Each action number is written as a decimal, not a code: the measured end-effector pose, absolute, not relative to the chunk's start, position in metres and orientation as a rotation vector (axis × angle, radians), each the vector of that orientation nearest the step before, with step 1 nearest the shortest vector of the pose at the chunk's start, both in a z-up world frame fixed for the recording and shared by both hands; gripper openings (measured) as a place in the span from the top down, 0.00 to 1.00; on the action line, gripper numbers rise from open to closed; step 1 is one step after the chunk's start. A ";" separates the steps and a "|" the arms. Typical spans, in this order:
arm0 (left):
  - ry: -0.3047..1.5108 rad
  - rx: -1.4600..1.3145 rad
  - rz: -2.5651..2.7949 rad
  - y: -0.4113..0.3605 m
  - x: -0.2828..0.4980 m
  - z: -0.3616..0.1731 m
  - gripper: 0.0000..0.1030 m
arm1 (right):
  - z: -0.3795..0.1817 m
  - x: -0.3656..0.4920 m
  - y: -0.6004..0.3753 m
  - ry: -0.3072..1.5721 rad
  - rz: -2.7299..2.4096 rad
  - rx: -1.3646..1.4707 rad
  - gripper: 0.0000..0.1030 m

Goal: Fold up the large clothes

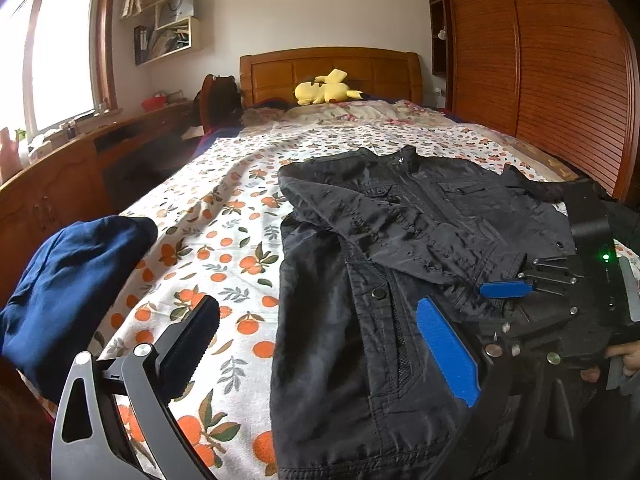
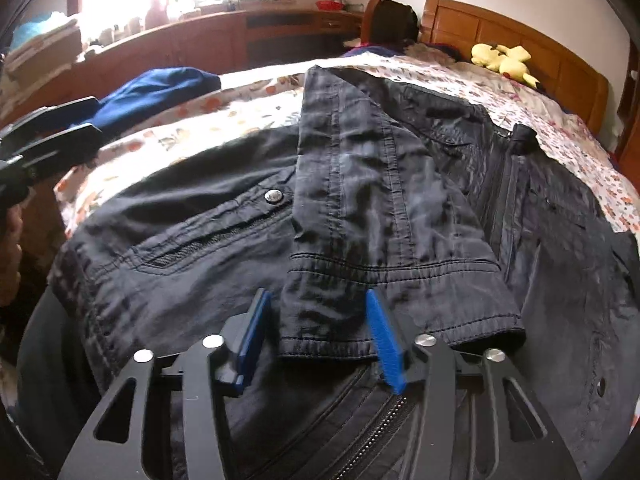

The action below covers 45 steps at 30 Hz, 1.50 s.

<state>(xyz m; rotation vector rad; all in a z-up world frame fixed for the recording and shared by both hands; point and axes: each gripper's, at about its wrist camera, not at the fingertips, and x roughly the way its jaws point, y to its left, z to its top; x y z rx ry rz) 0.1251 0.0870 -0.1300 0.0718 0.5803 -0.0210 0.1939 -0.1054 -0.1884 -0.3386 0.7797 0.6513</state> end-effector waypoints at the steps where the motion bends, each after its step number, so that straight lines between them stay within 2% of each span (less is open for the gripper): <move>1: 0.580 0.074 -0.018 0.088 0.124 -0.130 0.03 | -0.188 0.194 -0.106 0.783 0.650 -0.344 0.79; 2: 0.580 0.075 -0.016 0.090 0.122 -0.130 0.03 | -0.187 0.195 -0.106 0.785 0.661 -0.342 0.93; 10: 0.580 0.079 -0.013 0.093 0.117 -0.126 0.03 | -0.125 0.192 -0.163 0.616 0.643 -0.164 0.95; 15: 0.576 0.076 -0.022 0.090 0.121 -0.125 0.03 | -0.105 0.190 -0.196 0.557 0.636 -0.073 0.95; 37: 0.559 0.082 -0.189 0.027 0.196 -0.134 0.03 | -0.113 0.262 -0.292 0.582 0.263 0.005 0.95; 40: 0.549 0.089 -0.213 0.017 0.205 -0.134 0.03 | -0.115 0.266 -0.300 0.576 0.226 0.001 0.91; 42: 0.542 0.091 -0.230 0.012 0.213 -0.135 0.03 | -0.115 0.266 -0.305 0.563 0.192 0.006 0.74; 43: 0.538 0.090 -0.239 0.009 0.216 -0.135 0.03 | -0.113 0.264 -0.306 0.558 0.178 0.010 0.60; 45: 0.532 0.086 -0.253 0.003 0.222 -0.135 0.03 | -0.111 0.259 -0.307 0.543 0.170 0.003 0.60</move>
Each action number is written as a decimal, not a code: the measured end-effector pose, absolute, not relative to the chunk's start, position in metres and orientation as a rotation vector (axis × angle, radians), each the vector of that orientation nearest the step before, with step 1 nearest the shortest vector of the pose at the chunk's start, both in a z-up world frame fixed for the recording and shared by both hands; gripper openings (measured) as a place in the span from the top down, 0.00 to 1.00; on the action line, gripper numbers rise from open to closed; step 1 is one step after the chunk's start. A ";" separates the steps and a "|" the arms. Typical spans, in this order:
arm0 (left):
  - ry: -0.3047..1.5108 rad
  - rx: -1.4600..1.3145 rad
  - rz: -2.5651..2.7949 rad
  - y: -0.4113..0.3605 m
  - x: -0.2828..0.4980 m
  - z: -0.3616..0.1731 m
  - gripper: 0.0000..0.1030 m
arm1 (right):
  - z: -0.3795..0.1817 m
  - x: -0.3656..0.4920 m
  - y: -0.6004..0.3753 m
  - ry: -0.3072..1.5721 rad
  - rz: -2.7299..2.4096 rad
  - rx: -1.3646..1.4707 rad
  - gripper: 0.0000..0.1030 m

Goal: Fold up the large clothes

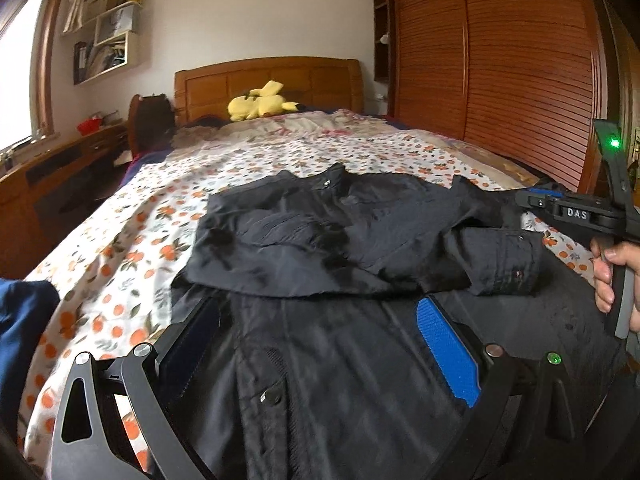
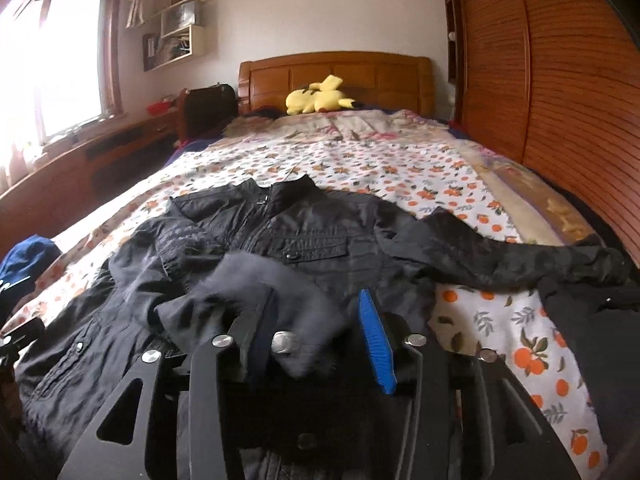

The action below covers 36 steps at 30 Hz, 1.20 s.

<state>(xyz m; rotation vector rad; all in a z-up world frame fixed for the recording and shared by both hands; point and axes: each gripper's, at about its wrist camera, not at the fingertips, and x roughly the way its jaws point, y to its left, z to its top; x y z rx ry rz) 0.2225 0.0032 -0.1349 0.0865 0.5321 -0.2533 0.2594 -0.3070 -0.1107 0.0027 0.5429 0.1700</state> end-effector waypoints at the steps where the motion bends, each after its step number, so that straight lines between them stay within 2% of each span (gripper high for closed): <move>1: 0.529 0.085 -0.259 0.000 0.226 -0.135 0.03 | -0.110 0.258 -0.307 0.539 0.178 0.002 0.60; 22: 0.494 0.068 -0.308 -0.024 0.258 -0.167 0.03 | -0.164 0.265 -0.296 0.731 0.202 -0.075 0.60; 24: 0.476 0.072 -0.319 -0.025 0.254 -0.169 0.02 | -0.167 0.264 -0.297 0.736 0.185 -0.072 0.50; 25: 0.469 0.072 -0.326 -0.025 0.251 -0.169 0.02 | -0.168 0.264 -0.298 0.737 0.173 -0.072 0.43; 34: 0.447 0.057 -0.339 -0.024 0.243 -0.170 0.02 | -0.179 0.263 -0.296 0.810 0.186 -0.071 0.42; 36: 0.443 0.058 -0.338 -0.024 0.243 -0.170 0.02 | -0.180 0.263 -0.296 0.817 0.193 -0.060 0.46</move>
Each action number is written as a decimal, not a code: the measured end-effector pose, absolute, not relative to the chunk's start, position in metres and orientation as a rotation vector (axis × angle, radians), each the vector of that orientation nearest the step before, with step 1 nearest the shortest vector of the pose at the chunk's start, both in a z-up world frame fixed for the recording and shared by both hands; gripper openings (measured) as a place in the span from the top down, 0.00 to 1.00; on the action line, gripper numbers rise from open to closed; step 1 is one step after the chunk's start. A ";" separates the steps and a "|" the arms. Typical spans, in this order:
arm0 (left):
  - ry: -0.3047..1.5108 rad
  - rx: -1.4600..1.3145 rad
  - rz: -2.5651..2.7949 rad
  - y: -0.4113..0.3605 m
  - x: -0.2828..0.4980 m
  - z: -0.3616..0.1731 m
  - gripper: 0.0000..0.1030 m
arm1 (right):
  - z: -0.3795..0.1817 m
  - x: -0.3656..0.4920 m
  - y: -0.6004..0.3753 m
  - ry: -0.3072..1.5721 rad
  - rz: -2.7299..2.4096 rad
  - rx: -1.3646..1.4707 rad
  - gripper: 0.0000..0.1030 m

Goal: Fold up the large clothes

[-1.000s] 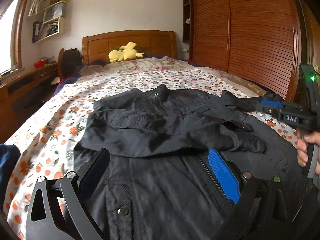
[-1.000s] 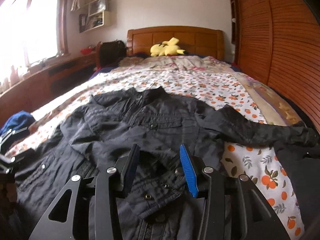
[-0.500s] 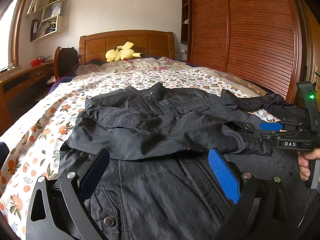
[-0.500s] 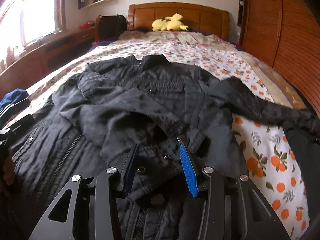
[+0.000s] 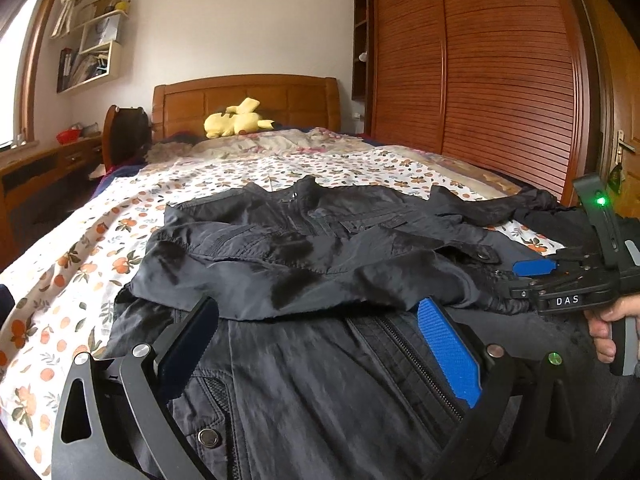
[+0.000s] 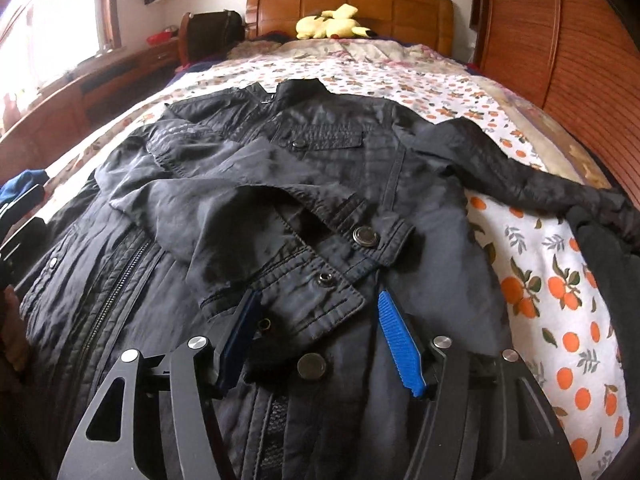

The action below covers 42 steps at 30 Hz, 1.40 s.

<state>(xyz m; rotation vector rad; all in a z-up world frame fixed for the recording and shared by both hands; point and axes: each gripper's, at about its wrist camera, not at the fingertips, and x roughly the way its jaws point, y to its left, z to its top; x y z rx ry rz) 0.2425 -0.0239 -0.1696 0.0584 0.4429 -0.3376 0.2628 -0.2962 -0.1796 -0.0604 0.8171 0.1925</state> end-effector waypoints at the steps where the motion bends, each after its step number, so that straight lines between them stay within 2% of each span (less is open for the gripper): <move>1: 0.442 0.060 -0.338 -0.024 0.242 -0.170 0.03 | -0.180 0.262 -0.297 0.821 0.197 -0.053 0.48; 3: 0.437 0.064 -0.340 -0.025 0.241 -0.170 0.03 | -0.180 0.261 -0.296 0.822 0.199 -0.051 0.53; 4: 0.437 0.067 -0.341 -0.025 0.241 -0.170 0.03 | -0.179 0.260 -0.297 0.815 0.192 -0.050 0.60; 6: 0.439 0.070 -0.342 -0.026 0.240 -0.171 0.02 | -0.176 0.259 -0.299 0.806 0.194 -0.044 0.67; 8: 0.442 0.071 -0.341 -0.026 0.241 -0.172 0.02 | -0.174 0.257 -0.300 0.795 0.172 -0.057 0.85; 11: 0.449 0.068 -0.341 -0.026 0.242 -0.173 0.02 | -0.170 0.257 -0.305 0.777 0.172 -0.049 0.94; 13: 0.452 0.068 -0.341 -0.026 0.243 -0.174 0.02 | -0.165 0.255 -0.305 0.753 0.176 -0.061 0.96; 22: 0.454 0.072 -0.341 -0.025 0.244 -0.175 0.02 | -0.158 0.259 -0.309 0.708 0.122 -0.081 0.95; 25: 0.455 0.071 -0.341 -0.024 0.243 -0.176 0.02 | -0.159 0.257 -0.309 0.699 0.116 -0.086 0.90; 26: 0.455 0.072 -0.341 -0.024 0.244 -0.176 0.02 | -0.157 0.255 -0.309 0.693 0.113 -0.084 0.85; 31: 0.454 0.072 -0.341 -0.024 0.244 -0.176 0.02 | -0.146 0.251 -0.315 0.666 0.097 -0.066 0.80; 35: 0.453 0.071 -0.342 -0.024 0.243 -0.176 0.02 | -0.133 0.248 -0.321 0.632 0.096 -0.054 0.66; 42: 0.448 0.069 -0.341 -0.023 0.243 -0.176 0.02 | -0.125 0.267 -0.350 0.633 0.056 -0.068 0.64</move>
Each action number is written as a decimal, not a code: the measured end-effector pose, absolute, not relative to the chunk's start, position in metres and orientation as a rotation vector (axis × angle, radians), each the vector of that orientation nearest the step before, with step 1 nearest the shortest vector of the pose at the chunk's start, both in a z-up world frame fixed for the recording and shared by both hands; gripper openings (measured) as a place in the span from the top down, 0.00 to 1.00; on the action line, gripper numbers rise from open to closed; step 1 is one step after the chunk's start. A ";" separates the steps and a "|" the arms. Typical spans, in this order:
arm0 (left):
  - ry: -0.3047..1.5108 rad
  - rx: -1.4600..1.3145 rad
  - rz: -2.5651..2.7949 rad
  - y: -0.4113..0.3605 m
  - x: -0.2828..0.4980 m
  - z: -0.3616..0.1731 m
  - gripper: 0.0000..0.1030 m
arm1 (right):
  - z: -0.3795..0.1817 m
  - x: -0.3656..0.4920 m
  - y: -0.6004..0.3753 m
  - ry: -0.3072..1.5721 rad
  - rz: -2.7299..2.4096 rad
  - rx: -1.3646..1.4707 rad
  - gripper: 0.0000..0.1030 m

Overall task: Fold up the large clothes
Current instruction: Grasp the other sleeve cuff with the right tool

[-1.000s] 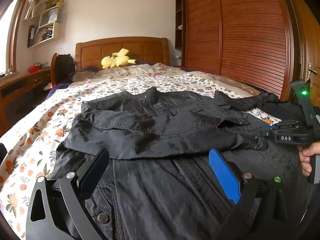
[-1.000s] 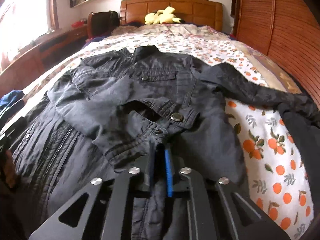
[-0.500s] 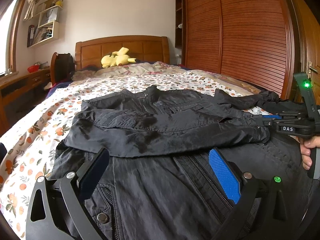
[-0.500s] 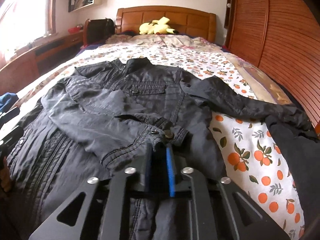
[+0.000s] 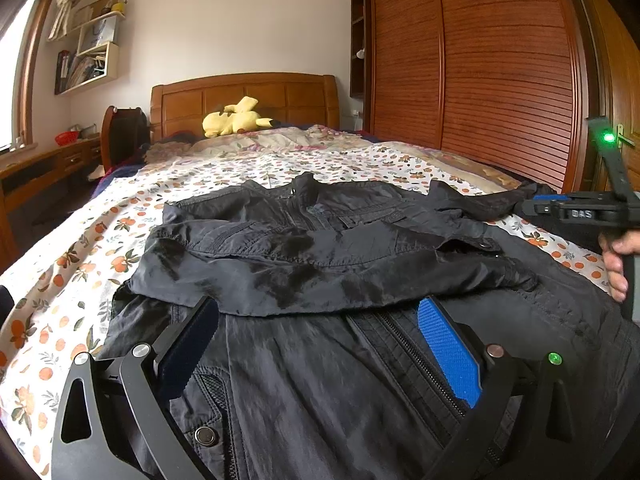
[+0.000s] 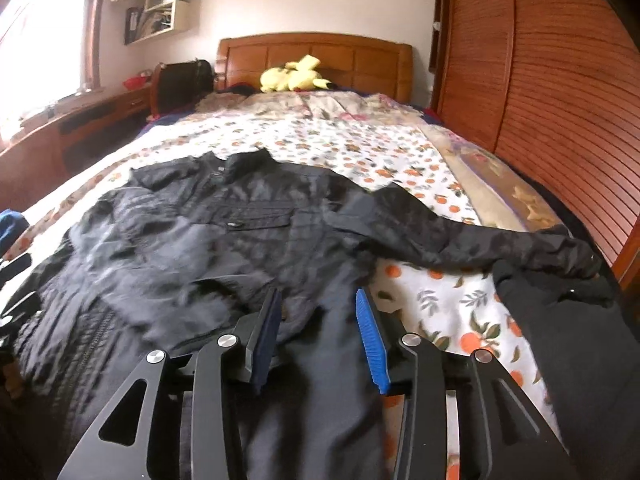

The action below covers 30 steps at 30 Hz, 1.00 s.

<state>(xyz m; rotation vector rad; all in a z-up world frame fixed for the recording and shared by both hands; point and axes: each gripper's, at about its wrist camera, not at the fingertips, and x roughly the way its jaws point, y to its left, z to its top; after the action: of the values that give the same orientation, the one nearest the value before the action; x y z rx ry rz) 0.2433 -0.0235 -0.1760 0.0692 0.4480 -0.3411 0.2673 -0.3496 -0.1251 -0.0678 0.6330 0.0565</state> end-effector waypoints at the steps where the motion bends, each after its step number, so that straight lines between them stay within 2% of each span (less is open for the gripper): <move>1: 0.446 0.068 -0.341 -0.023 0.243 -0.176 0.02 | -0.126 0.276 -0.357 0.645 0.045 -0.066 0.64; 5: 0.443 0.067 -0.342 -0.022 0.243 -0.176 0.02 | -0.131 0.305 -0.381 0.678 0.010 -0.054 0.53; 13: 0.440 0.056 -0.341 -0.021 0.241 -0.174 0.02 | -0.155 0.376 -0.419 0.792 -0.069 -0.117 0.49; 15: 0.443 0.052 -0.342 -0.020 0.242 -0.174 0.02 | -0.162 0.392 -0.424 0.821 -0.078 -0.143 0.43; 17: 0.445 0.052 -0.342 -0.020 0.242 -0.173 0.02 | -0.168 0.405 -0.425 0.843 -0.093 -0.181 0.32; 19: 0.444 0.052 -0.343 -0.020 0.241 -0.173 0.02 | -0.172 0.414 -0.424 0.859 -0.102 -0.227 0.26; 27: 0.446 0.050 -0.346 -0.020 0.243 -0.174 0.02 | -0.196 0.438 -0.432 0.966 -0.169 -0.367 0.26; 28: 0.446 0.049 -0.346 -0.020 0.242 -0.174 0.02 | -0.196 0.440 -0.434 0.969 -0.180 -0.371 0.31; 29: 0.446 0.049 -0.347 -0.020 0.242 -0.174 0.02 | -0.196 0.443 -0.435 0.972 -0.195 -0.375 0.44; 30: 0.446 0.049 -0.347 -0.020 0.242 -0.174 0.02 | -0.196 0.447 -0.438 0.981 -0.204 -0.377 0.49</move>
<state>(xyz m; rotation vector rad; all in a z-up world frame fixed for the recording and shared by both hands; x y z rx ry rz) 0.2421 -0.0202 -0.1740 0.0489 0.4461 -0.3467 0.4466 -0.4377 -0.1959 -0.3765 0.9812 -0.2040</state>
